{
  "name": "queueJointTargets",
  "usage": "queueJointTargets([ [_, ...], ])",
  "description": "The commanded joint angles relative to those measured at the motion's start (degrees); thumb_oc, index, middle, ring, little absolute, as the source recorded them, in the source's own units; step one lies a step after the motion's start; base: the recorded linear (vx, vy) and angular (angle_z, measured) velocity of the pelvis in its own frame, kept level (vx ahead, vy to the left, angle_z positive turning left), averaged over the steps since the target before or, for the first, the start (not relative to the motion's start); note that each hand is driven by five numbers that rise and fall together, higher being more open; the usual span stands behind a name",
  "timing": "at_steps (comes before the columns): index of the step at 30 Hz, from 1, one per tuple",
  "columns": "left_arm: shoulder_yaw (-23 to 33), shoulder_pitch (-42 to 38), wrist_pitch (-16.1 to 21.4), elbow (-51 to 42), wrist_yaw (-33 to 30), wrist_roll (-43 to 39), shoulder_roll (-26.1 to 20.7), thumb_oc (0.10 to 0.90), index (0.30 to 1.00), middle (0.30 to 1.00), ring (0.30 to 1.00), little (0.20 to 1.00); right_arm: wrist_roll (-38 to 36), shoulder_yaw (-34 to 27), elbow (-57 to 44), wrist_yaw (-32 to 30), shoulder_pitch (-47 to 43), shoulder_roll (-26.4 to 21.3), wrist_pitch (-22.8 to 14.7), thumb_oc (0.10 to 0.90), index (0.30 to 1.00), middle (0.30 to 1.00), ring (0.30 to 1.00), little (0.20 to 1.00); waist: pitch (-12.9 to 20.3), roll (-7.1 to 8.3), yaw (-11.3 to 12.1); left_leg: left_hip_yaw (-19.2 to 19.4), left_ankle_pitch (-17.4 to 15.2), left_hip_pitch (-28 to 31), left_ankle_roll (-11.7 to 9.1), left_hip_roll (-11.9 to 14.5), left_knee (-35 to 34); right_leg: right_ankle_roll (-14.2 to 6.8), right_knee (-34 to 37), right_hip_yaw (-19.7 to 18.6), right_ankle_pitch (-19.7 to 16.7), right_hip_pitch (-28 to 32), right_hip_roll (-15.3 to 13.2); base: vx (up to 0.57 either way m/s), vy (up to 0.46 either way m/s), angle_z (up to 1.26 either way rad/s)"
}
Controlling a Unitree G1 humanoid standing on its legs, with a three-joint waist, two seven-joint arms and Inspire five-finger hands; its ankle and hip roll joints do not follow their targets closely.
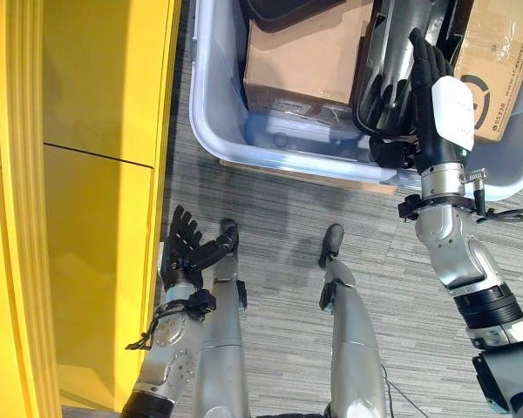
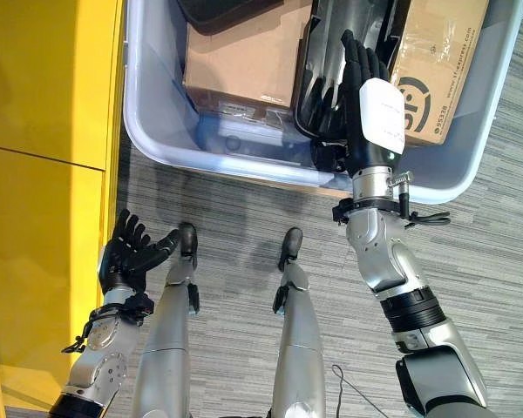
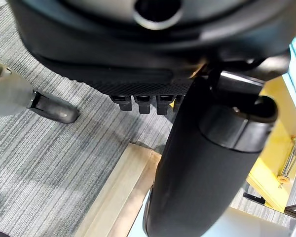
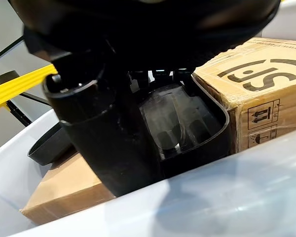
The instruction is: Move parts from the plastic box to the shelf.
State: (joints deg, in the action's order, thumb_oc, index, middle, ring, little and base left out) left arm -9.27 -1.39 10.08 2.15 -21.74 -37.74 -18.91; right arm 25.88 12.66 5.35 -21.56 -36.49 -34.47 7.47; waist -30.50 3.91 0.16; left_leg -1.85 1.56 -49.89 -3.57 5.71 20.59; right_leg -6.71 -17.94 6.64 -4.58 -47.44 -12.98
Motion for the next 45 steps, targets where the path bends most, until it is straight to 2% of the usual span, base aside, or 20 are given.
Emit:
queueJointTargets([
  [1,2.1,5.0,3.3,-7.4,1.2,2.3,-1.2,0.9,1.0,1.0,1.0,1.0,4.6,-0.4,-1.3,-1.3,-1.9,-4.1,-2.4,0.9,1.0,1.0,1.0,1.0,0.7,-0.1,0.1,0.7,-2.7,2.1,2.1,0.2,-1.7,-2.0,-6.8,-0.1,9.1,3.6,-1.7,0.0,0.0,0.0],
  [26,1.7,4.2,3.7,-6.6,1.0,2.2,-1.0,0.9,1.0,1.0,1.0,1.0,5.0,4.1,7.8,-1.0,-5.6,-1.5,-1.1,0.9,1.0,1.0,1.0,1.0,0.7,-0.87,0.7,0.4,-2.7,0.8,2.0,0.1,-1.7,-1.9,-7.1,-0.2,9.3,2.3,-1.8,0.0,0.0,0.0],
  [36,1.5,4.2,4.0,-6.7,1.0,2.1,-1.2,0.9,1.0,1.0,1.0,1.0,5.1,7.0,14.6,-0.8,-8.5,-0.8,-0.3,0.9,1.0,1.0,1.0,1.0,0.7,-1.28,1.2,0.3,-2.7,-0.2,2.0,-0.1,-1.3,-1.7,-7.8,-0.1,9.4,1.2,-1.9,0.01,-0.002,0.0],
  [38,1.4,4.7,4.2,-6.8,1.0,2.1,-1.3,0.9,1.0,1.0,1.0,1.0,5.5,7.6,15.7,-0.8,-8.5,-0.6,-0.1,0.9,1.0,1.0,1.0,1.0,0.7,-1.38,1.2,-0.1,-4.5,0.9,1.7,-0.2,-0.7,-2.0,-8.6,-0.4,10.9,2.1,-1.9,0.07,-0.01,0.0],
  [40,1.5,4.3,4.2,-6.9,0.9,2.1,-1.4,0.9,1.0,1.0,1.0,1.0,5.7,7.7,16.0,-0.8,-9.1,-0.7,0.0,0.9,1.0,1.0,1.0,1.0,0.7,-1.48,1.2,0.2,-3.0,-0.5,2.1,-0.1,-0.8,-1.7,-8.4,-0.2,9.7,0.8,-1.9,-0.02,0.007,0.01],
  [41,1.3,4.5,4.3,-6.9,1.0,2.0,-1.4,0.9,1.0,1.0,1.0,1.0,6.3,8.7,17.6,-0.5,-9.4,-0.5,0.3,0.9,1.0,1.0,1.0,1.0,0.7,-1.6,1.4,-0.1,-4.2,0.3,1.8,-0.3,-0.6,-1.9,-8.9,-0.5,10.7,1.4,-2.0,-0.04,0.01,0.01],
  [42,1.3,4.3,4.4,-7.0,1.1,2.0,-1.4,0.9,1.0,1.0,1.0,1.0,6.3,8.8,18.3,-0.6,-9.9,-0.4,0.4,0.9,1.0,1.0,1.0,1.0,0.7,-1.74,1.5,0.2,-3.1,-0.8,2.1,-0.2,-0.6,-1.6,-8.7,-0.2,9.8,0.4,-2.0,0.0,0.0,0.0],
  [44,1.3,4.2,4.4,-6.8,1.2,1.9,-1.4,0.9,1.0,1.0,1.0,1.0,7.0,9.9,20.0,-0.4,-10.6,-0.2,0.5,0.9,1.0,1.0,1.0,1.0,0.7,-1.88,1.5,0.3,-3.2,-1.1,2.0,-0.3,-0.3,-1.5,-9.0,-0.2,9.9,0.1,-2.1,0.01,0.006,0.02],
  [45,1.2,4.5,4.4,-6.7,1.3,1.8,-1.4,0.9,1.0,1.0,1.0,1.0,7.1,10.2,20.5,-0.3,-10.4,-0.1,0.6,0.9,1.0,1.0,1.0,1.0,0.7,-1.88,1.6,0.0,-4.7,0.0,1.7,-0.3,0.1,-1.8,-9.5,-0.5,11.2,1.1,-2.1,0.06,-0.005,0.04],
])
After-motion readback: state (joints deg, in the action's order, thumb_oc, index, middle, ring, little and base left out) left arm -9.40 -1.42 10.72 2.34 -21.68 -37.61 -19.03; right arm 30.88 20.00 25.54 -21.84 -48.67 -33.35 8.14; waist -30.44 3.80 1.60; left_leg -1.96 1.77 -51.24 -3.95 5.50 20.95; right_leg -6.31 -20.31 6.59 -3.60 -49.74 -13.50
